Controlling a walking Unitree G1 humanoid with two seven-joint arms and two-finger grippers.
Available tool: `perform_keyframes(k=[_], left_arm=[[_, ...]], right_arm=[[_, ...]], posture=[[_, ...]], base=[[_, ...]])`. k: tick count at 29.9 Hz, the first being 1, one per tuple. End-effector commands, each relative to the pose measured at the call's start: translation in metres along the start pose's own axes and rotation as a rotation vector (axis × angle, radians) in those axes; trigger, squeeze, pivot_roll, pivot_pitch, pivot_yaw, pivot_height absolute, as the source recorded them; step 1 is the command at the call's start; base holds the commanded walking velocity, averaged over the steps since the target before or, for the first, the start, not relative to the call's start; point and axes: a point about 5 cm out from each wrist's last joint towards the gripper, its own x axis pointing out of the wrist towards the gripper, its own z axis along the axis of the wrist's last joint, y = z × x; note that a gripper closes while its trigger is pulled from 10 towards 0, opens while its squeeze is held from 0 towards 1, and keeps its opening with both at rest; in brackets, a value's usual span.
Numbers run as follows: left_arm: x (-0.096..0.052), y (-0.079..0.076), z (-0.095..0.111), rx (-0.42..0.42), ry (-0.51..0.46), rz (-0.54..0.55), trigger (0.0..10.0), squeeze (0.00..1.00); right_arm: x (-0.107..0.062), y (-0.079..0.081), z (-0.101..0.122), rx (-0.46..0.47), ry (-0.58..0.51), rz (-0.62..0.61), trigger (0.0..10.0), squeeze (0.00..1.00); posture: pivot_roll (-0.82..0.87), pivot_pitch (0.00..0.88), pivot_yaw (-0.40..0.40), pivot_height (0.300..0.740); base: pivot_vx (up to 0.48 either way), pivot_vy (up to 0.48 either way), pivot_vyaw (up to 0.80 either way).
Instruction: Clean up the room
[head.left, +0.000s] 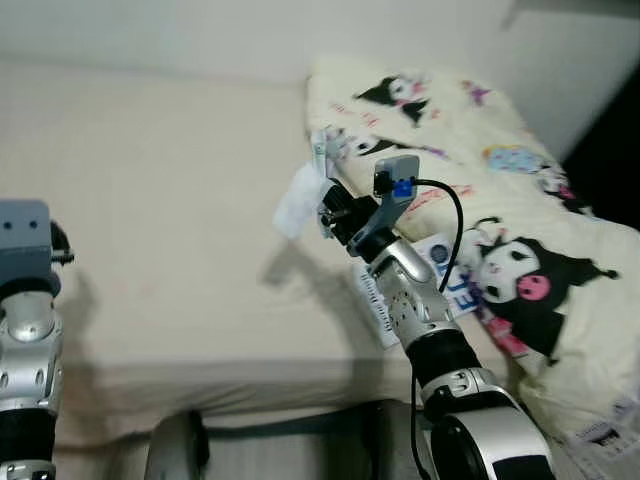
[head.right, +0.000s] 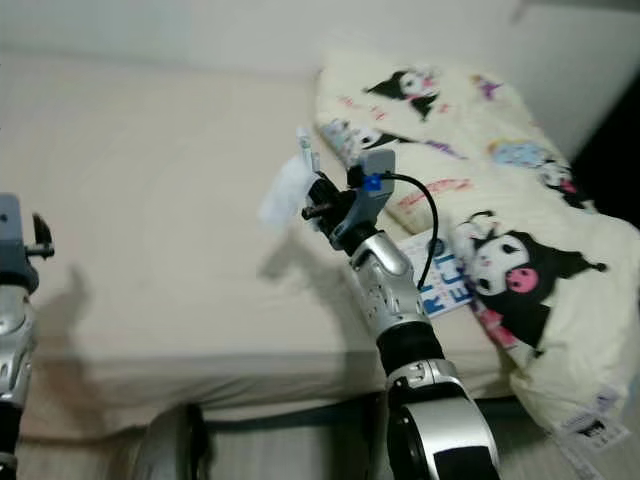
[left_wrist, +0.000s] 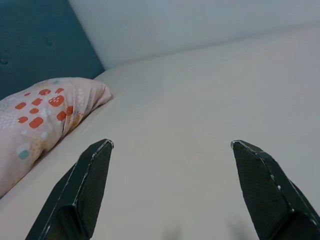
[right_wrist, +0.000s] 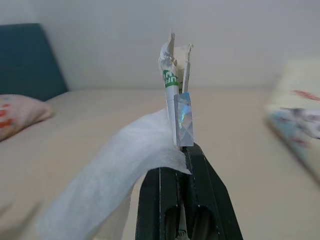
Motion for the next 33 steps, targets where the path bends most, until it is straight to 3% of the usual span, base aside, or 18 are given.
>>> perform_keyframes(k=[1,6,8,12,16,17,18,20,25,28,31,33], left_arm=[[0.000,0.000,-0.008,0.033,0.057,0.020,10.0,0.00],[0.004,-0.002,0.000,0.013,0.024,-0.001,10.0,0.00],[0.001,-0.009,0.003,-0.013,0.004,-0.044,10.0,0.00],[-0.017,-0.048,0.010,-0.208,0.006,-0.235,10.0,0.00],[-0.022,-0.056,0.010,-0.234,0.021,-0.263,10.0,0.00],[-0.026,-0.063,0.011,-0.276,0.041,-0.285,10.0,0.00],[-0.038,-0.079,0.011,-0.358,0.095,-0.335,10.0,0.00],[-0.042,-0.085,0.011,-0.387,0.110,-0.353,10.0,0.00],[-0.063,-0.109,0.010,-0.410,0.115,-0.487,10.0,0.00],[-0.069,-0.113,0.008,-0.413,0.118,-0.514,10.0,0.00],[-0.077,-0.121,0.002,-0.436,0.163,-0.552,10.0,0.00],[-0.080,-0.127,-0.006,-0.408,0.241,-0.561,10.0,0.00]], right_arm=[[-0.006,0.001,-0.010,0.020,0.045,-0.001,0.0,0.00],[-0.012,0.002,-0.014,0.017,0.075,0.008,0.0,0.00],[-0.012,0.002,-0.015,0.012,0.079,0.009,0.0,0.00],[-0.011,0.003,-0.014,0.000,0.089,0.028,0.0,0.00],[-0.011,0.004,-0.015,-0.002,0.094,0.030,0.0,0.00],[-0.012,0.004,-0.016,-0.011,0.107,0.030,0.0,0.00],[-0.014,0.003,-0.018,-0.014,0.121,0.024,0.0,0.00],[-0.015,0.003,-0.018,-0.014,0.124,0.022,0.0,0.00],[-0.018,0.002,-0.020,-0.014,0.134,0.016,0.0,0.00],[-0.019,0.002,-0.022,-0.011,0.139,0.014,0.0,0.00],[-0.022,0.002,-0.026,-0.007,0.153,0.008,0.0,0.00],[-0.025,0.000,-0.029,-0.008,0.168,0.000,0.0,0.00]], posture=[[0.02,0.003,-0.084,0.513],[0.02,0.000,-0.082,0.533],[0.02,0.000,-0.081,0.538],[0.01,0.000,-0.079,0.557],[0.01,0.000,-0.078,0.562],[0.01,0.000,-0.078,0.567],[0.01,0.000,-0.083,0.577],[0.01,0.000,-0.083,0.582],[0.00,0.000,-0.080,0.601],[0.00,0.000,-0.080,0.606],[-0.01,0.000,-0.081,0.621],[-0.01,0.000,-0.081,0.631]], base=[[-0.480,0.000,0.00],[-0.417,0.000,0.00],[0.000,0.000,0.00],[0.000,0.000,0.00],[0.000,0.000,0.00],[0.000,0.000,0.00],[0.000,0.000,0.00],[0.000,0.000,0.00],[0.000,0.000,0.00],[0.000,0.000,0.00],[0.000,0.000,0.00],[-0.255,0.000,0.00]])
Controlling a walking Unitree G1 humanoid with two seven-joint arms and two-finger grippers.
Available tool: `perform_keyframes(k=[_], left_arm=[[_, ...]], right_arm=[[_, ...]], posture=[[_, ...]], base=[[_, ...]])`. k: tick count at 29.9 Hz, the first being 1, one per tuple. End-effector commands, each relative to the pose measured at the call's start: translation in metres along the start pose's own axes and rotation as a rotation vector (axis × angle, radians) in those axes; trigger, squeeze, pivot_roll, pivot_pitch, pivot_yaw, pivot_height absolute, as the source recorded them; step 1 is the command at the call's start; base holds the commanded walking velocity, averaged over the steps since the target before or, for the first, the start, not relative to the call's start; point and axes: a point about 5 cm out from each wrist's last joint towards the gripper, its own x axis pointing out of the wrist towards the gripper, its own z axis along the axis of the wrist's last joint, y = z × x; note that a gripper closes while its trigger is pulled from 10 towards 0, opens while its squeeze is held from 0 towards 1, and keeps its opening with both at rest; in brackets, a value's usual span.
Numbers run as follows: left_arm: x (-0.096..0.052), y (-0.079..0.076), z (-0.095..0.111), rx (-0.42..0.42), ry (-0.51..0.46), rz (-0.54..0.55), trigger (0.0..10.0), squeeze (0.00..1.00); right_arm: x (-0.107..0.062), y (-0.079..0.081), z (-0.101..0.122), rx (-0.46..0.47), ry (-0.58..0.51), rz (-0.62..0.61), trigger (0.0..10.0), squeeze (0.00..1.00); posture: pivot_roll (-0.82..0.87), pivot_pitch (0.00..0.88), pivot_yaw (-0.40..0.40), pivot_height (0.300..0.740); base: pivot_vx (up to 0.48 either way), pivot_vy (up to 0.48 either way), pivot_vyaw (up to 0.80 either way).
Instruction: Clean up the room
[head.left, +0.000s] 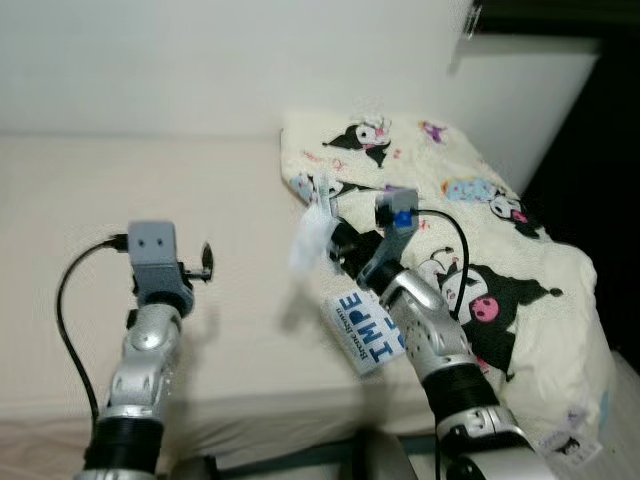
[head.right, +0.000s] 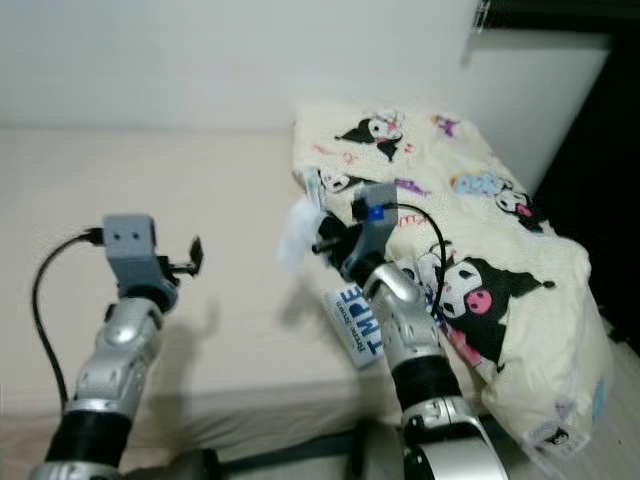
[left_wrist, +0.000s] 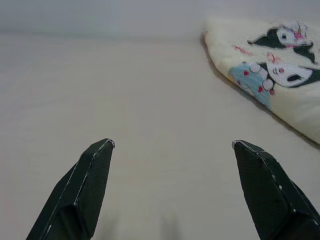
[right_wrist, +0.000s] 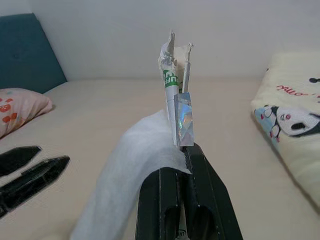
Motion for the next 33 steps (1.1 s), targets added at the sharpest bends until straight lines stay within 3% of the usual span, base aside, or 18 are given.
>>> perform_keyframes(k=[1,15,23,24,25,26,27,29,30,31,32,33], left_arm=[[0.000,-0.002,-0.010,-0.001,0.062,0.001,10.0,0.00],[0.001,-0.006,-0.014,0.012,0.054,-0.044,10.0,0.00],[-0.004,0.016,-0.038,0.042,0.142,0.014,10.0,0.00],[-0.007,0.021,-0.047,0.038,0.177,0.022,10.0,0.00],[-0.007,0.021,-0.047,0.038,0.177,0.022,10.0,0.00],[-0.011,0.030,-0.062,0.018,0.232,0.042,10.0,0.00],[-0.011,0.030,-0.062,0.018,0.232,0.042,10.0,0.00],[-0.031,0.051,-0.100,0.012,0.381,0.099,10.0,0.00],[-0.031,0.051,-0.100,0.012,0.381,0.099,10.0,0.00],[-0.044,0.061,-0.116,0.015,0.449,0.123,10.0,0.00],[-0.044,0.061,-0.116,0.015,0.449,0.123,10.0,0.00],[-0.060,0.070,-0.133,0.014,0.525,0.152,10.0,0.00]], right_arm=[[-0.001,0.000,-0.003,-0.009,0.019,-0.002,0.0,0.00],[-0.004,0.000,-0.010,-0.006,0.052,-0.003,0.0,0.00],[-0.020,-0.017,-0.041,-0.019,0.175,-0.079,0.0,0.00],[-0.029,-0.024,-0.054,-0.044,0.242,-0.105,0.0,0.00],[-0.029,-0.024,-0.054,-0.044,0.242,-0.105,0.0,0.00],[-0.044,-0.035,-0.071,-0.051,0.325,-0.157,0.0,0.00],[-0.044,-0.035,-0.071,-0.051,0.325,-0.157,0.0,0.00],[-0.082,-0.052,-0.103,-0.022,0.486,-0.268,0.0,0.00],[-0.082,-0.052,-0.103,-0.022,0.486,-0.268,0.0,0.00],[-0.102,-0.056,-0.118,0.001,0.564,-0.317,0.0,0.00],[-0.102,-0.056,-0.118,0.001,0.564,-0.317,0.0,0.00],[-0.126,-0.058,-0.136,0.036,0.652,-0.375,0.0,0.00]], posture=[[-0.01,0.000,-0.081,0.631],[-0.01,0.000,-0.087,0.679],[-0.01,0.000,-0.078,0.709],[0.00,0.000,-0.076,0.714],[0.00,0.000,-0.076,0.714],[0.00,0.000,-0.075,0.718],[0.00,0.000,-0.075,0.718],[0.00,0.000,-0.068,0.728],[0.00,0.000,-0.068,0.728],[0.00,0.000,-0.068,0.733],[0.00,0.000,-0.068,0.733],[0.00,0.000,-0.065,0.738]], base=[[-0.255,0.000,0.00],[-0.068,0.000,0.00],[0.000,0.000,0.00],[0.000,0.000,0.00],[0.000,0.000,0.00],[0.000,0.000,0.00],[0.000,0.000,0.00],[0.000,0.000,0.00],[0.000,0.000,0.00],[0.000,0.000,0.00],[0.000,0.000,0.00],[0.000,0.000,0.00]])
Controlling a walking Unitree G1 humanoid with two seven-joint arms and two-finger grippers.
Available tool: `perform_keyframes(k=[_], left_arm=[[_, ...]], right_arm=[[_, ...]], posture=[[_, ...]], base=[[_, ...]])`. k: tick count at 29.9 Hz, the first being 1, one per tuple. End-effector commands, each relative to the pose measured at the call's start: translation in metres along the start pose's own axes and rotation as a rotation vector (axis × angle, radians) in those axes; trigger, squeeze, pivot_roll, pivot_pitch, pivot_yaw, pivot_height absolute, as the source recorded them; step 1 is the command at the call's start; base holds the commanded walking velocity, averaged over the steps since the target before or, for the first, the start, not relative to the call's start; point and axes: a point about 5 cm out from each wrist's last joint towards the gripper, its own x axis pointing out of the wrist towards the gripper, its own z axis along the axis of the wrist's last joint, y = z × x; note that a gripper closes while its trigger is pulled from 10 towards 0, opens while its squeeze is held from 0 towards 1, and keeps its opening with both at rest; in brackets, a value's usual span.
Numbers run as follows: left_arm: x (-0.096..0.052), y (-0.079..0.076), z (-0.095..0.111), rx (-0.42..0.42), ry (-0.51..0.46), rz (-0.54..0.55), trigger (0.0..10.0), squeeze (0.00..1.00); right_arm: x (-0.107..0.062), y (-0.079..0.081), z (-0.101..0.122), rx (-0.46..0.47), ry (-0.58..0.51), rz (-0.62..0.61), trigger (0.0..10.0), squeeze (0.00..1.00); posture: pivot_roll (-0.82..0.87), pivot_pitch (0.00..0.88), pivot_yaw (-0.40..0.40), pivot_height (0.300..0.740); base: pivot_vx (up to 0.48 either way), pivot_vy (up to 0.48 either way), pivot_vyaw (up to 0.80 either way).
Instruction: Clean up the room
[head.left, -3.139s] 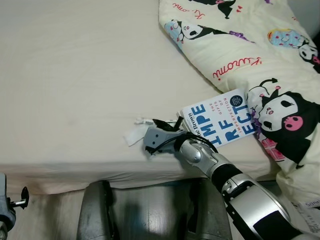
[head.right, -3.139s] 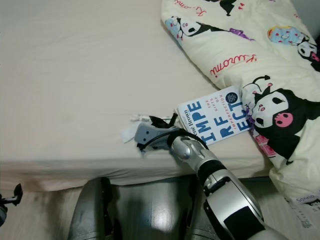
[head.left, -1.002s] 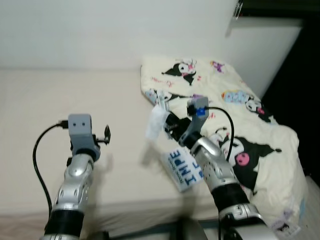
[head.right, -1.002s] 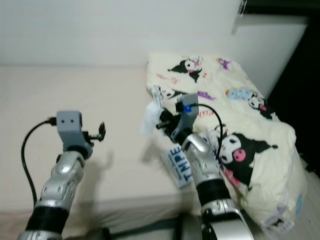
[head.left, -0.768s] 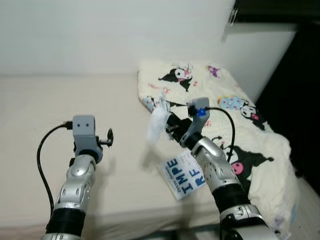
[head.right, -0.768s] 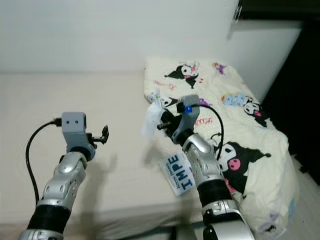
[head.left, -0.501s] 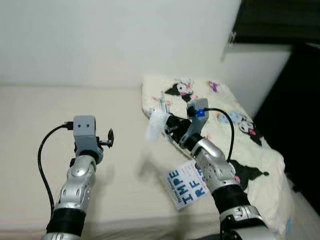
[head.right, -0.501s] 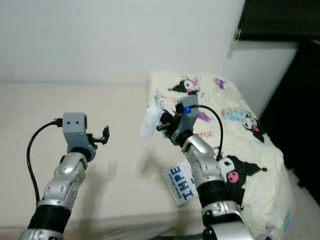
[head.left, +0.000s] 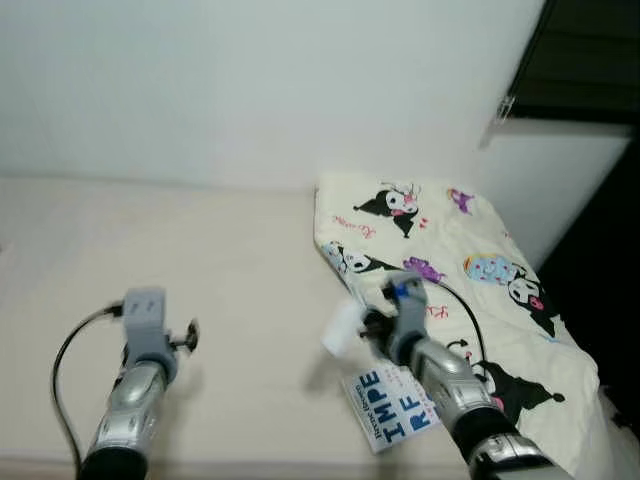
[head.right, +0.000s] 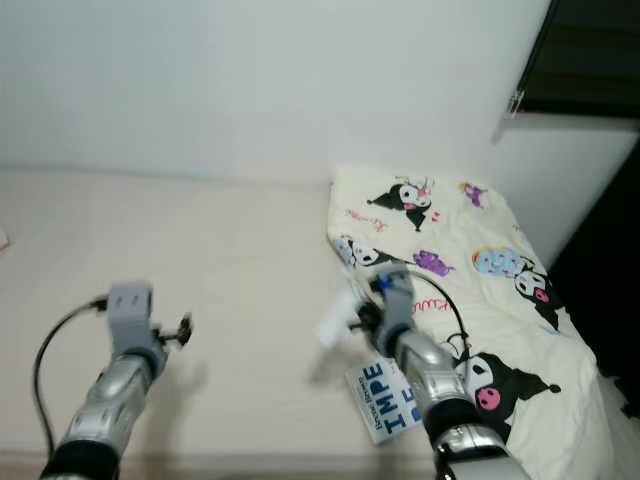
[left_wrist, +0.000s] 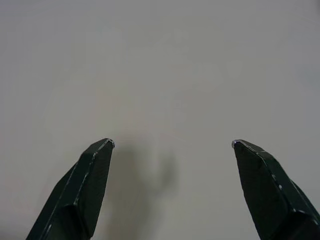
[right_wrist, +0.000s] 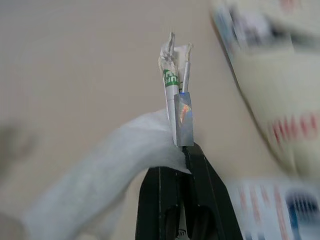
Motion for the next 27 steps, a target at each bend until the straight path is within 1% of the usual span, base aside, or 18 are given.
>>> perform_keyframes(k=[1,3,4,5,6,7,8,9,10,11,14,15,16,17,19,20,22,27], left_arm=[[-0.005,0.006,-0.020,-0.010,0.064,0.010,10.0,0.00],[-0.019,0.023,-0.061,0.013,0.220,0.065,10.0,0.00],[-0.019,0.023,-0.061,0.013,0.220,0.065,10.0,0.00],[-0.024,0.027,-0.071,0.023,0.262,0.080,10.0,0.00],[-0.024,0.027,-0.071,0.023,0.262,0.080,10.0,0.00],[-0.039,0.037,-0.097,0.028,0.360,0.118,10.0,0.00],[-0.046,0.041,-0.108,0.032,0.403,0.132,10.0,0.00],[-0.046,0.041,-0.108,0.032,0.403,0.132,10.0,0.00],[-0.054,0.044,-0.119,0.049,0.452,0.147,10.0,0.00],[-0.054,0.044,-0.119,0.049,0.452,0.147,10.0,0.00],[-0.064,0.048,-0.132,0.076,0.508,0.155,10.0,0.00],[-0.064,0.048,-0.132,0.076,0.508,0.155,10.0,0.00],[-0.082,0.053,-0.153,0.103,0.614,0.186,10.0,0.00],[-0.087,0.053,-0.158,0.106,0.641,0.189,10.0,0.00],[-0.088,0.052,-0.160,0.118,0.647,0.179,10.0,0.00],[-0.085,0.047,-0.158,0.136,0.631,0.151,10.0,0.00],[-0.083,0.045,-0.157,0.139,0.624,0.141,10.0,0.00],[-0.077,0.034,-0.152,0.200,0.600,0.077,10.0,0.00]], right_arm=[[-0.008,-0.007,-0.024,0.027,0.089,-0.043,0.0,0.00],[-0.032,-0.017,-0.075,0.101,0.259,-0.129,0.0,0.00],[-0.032,-0.017,-0.075,0.101,0.259,-0.129,0.0,0.00],[-0.039,-0.018,-0.088,0.125,0.301,-0.151,0.0,0.00],[-0.039,-0.018,-0.088,0.125,0.301,-0.151,0.0,0.00],[-0.056,-0.020,-0.116,0.131,0.412,-0.203,10.0,0.00],[-0.064,-0.021,-0.126,0.122,0.454,-0.218,10.0,0.00],[-0.064,-0.021,-0.126,0.122,0.454,-0.218,10.0,0.00],[-0.069,-0.021,-0.133,0.109,0.482,-0.228,10.0,0.00],[-0.069,-0.021,-0.133,0.109,0.482,-0.228,10.0,0.00],[-0.072,-0.020,-0.138,0.093,0.495,-0.233,10.0,0.00],[-0.072,-0.020,-0.138,0.093,0.495,-0.233,10.0,0.00],[-0.074,-0.014,-0.145,0.045,0.530,-0.215,10.0,0.00],[-0.074,-0.012,-0.147,0.032,0.539,-0.209,10.0,0.00],[-0.075,-0.011,-0.149,0.022,0.546,-0.210,10.0,0.00],[-0.075,-0.011,-0.150,0.018,0.549,-0.212,10.0,0.00],[-0.076,-0.011,-0.150,0.015,0.552,-0.210,10.0,0.00],[-0.077,-0.009,-0.153,-0.025,0.581,-0.195,10.0,0.00]], posture=[[0.00,0.000,-0.065,0.738],[0.01,0.000,-0.071,0.740],[0.01,0.000,-0.071,0.740],[0.01,0.000,-0.072,0.740],[0.01,0.000,-0.072,0.740],[0.02,0.000,-0.072,0.740],[0.02,0.000,-0.072,0.740],[0.02,0.000,-0.072,0.740],[0.02,0.000,-0.073,0.740],[0.02,0.000,-0.073,0.740],[0.02,0.000,-0.073,0.740],[0.02,0.000,-0.073,0.740],[0.02,0.000,-0.064,0.740],[0.02,0.000,-0.064,0.740],[0.02,0.000,-0.067,0.740],[0.02,0.000,-0.073,0.740],[0.03,0.000,-0.074,0.740],[0.03,0.000,-0.080,0.740]], base=[[0.000,0.000,0.00],[0.000,0.000,0.00],[0.000,0.000,0.00],[0.000,0.000,0.00],[0.000,0.000,0.00],[0.000,0.000,0.00],[0.000,0.000,0.54],[0.000,0.000,0.54],[0.000,0.000,0.70],[0.000,0.000,0.70],[0.000,0.000,0.69],[0.000,0.000,0.68],[0.000,0.000,0.68],[0.000,0.000,0.68],[0.000,0.000,0.68],[0.000,0.000,0.68],[0.000,0.000,0.68],[0.000,0.000,0.68]])
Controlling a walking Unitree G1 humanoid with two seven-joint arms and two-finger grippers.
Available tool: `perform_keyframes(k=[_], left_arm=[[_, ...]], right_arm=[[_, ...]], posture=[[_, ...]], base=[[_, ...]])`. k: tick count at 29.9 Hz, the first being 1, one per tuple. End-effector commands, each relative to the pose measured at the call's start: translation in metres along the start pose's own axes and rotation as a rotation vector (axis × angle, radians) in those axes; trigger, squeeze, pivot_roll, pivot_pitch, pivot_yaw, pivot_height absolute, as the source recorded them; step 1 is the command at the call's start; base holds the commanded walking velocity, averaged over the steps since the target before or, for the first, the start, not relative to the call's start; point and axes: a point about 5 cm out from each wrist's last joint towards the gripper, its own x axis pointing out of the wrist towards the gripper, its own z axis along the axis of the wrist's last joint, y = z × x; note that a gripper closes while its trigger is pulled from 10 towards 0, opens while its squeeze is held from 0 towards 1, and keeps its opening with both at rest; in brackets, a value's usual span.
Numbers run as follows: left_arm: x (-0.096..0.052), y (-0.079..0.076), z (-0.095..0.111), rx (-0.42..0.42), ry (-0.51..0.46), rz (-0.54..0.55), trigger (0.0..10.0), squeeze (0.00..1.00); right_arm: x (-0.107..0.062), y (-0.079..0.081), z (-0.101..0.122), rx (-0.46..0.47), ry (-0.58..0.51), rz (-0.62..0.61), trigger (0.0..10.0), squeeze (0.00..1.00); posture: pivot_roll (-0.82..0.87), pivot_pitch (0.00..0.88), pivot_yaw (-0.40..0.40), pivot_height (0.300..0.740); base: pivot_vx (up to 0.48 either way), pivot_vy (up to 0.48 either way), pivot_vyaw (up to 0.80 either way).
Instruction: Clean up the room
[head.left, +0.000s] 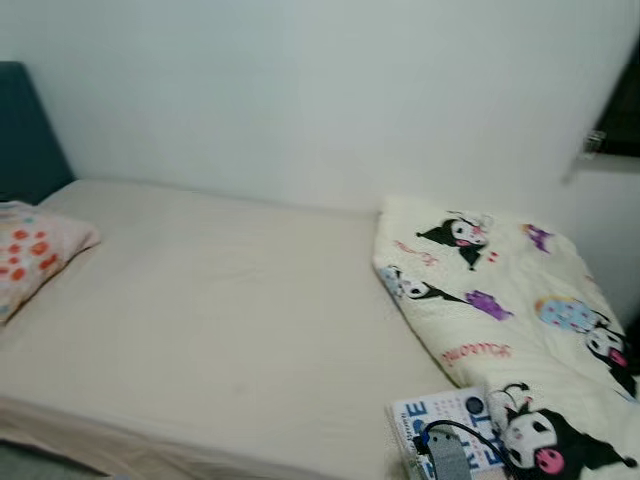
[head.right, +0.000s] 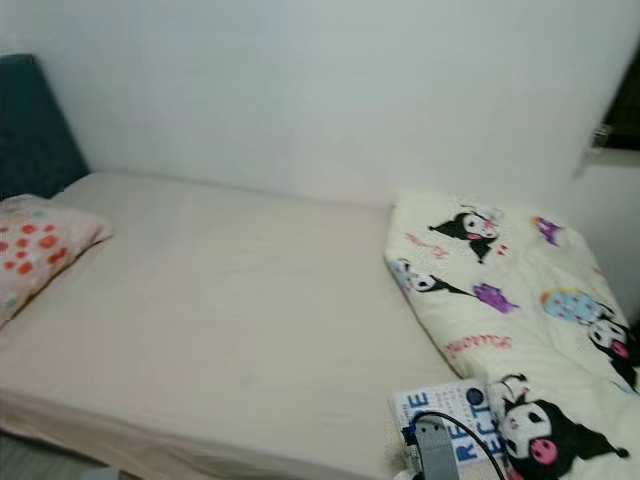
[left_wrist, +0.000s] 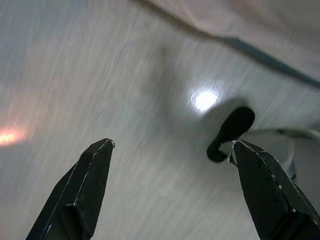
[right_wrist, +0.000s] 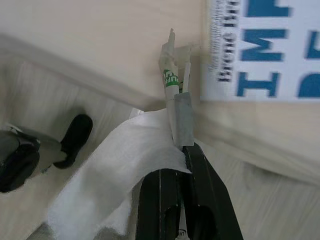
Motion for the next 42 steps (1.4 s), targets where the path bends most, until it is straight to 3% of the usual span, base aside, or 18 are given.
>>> perform_keyframes(k=[1,12,16,24,35,42], left_arm=[[0.000,-0.005,-0.001,0.034,0.001,-0.023,10.0,0.00],[-0.001,-0.024,0.003,0.103,-0.017,-0.081,10.0,0.00],[-0.001,-0.024,0.001,0.104,-0.011,-0.085,10.0,0.00],[-0.004,-0.027,-0.014,0.186,0.021,-0.122,10.0,0.00],[-0.003,-0.026,-0.009,0.200,0.009,-0.132,10.0,0.00],[-0.003,-0.026,-0.009,0.225,0.009,-0.141,10.0,0.00]], right_arm=[[0.000,0.001,-0.002,-0.018,0.007,0.000,10.0,0.00],[0.000,-0.003,0.003,-0.055,-0.003,-0.018,10.0,0.00],[0.000,-0.003,0.002,-0.057,-0.001,-0.017,10.0,0.00],[-0.001,-0.002,-0.003,-0.081,0.014,-0.010,10.0,0.00],[0.000,0.000,0.001,-0.098,0.009,-0.004,10.0,0.00],[0.003,0.003,0.020,-0.094,-0.053,-0.009,10.0,0.00]], posture=[[0.03,0.000,-0.080,0.740],[0.02,0.000,-0.081,0.740],[0.02,0.000,-0.085,0.740],[0.02,0.000,-0.091,0.740],[0.03,0.000,-0.090,0.740],[0.02,0.000,-0.081,0.740]], base=[[0.000,0.000,0.68],[0.000,0.000,0.68],[0.000,0.000,0.68],[0.000,0.000,0.68],[0.000,0.000,0.68],[0.000,0.000,0.68]])
